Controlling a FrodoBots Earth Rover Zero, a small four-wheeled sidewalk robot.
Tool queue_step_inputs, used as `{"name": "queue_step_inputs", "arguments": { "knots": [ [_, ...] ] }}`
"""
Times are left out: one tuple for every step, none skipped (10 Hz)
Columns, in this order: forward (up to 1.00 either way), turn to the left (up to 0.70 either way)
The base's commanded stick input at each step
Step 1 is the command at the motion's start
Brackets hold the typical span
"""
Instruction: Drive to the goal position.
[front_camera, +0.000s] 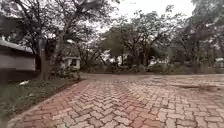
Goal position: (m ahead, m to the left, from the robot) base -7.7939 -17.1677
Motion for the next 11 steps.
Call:
{"name": "queue_step_inputs", "arguments": {
  "knots": [
    [0.7, 0.0],
    [0.7, 0.0],
    [0.7, 0.0],
    [0.7, 0.0],
    [0.7, 0.0],
    [0.7, -0.05],
    [0.7, -0.23],
    [0.7, -0.35],
    [0.7, -0.35],
    [0.7, -0.35],
    [0.7, -0.35]
  ]
}}
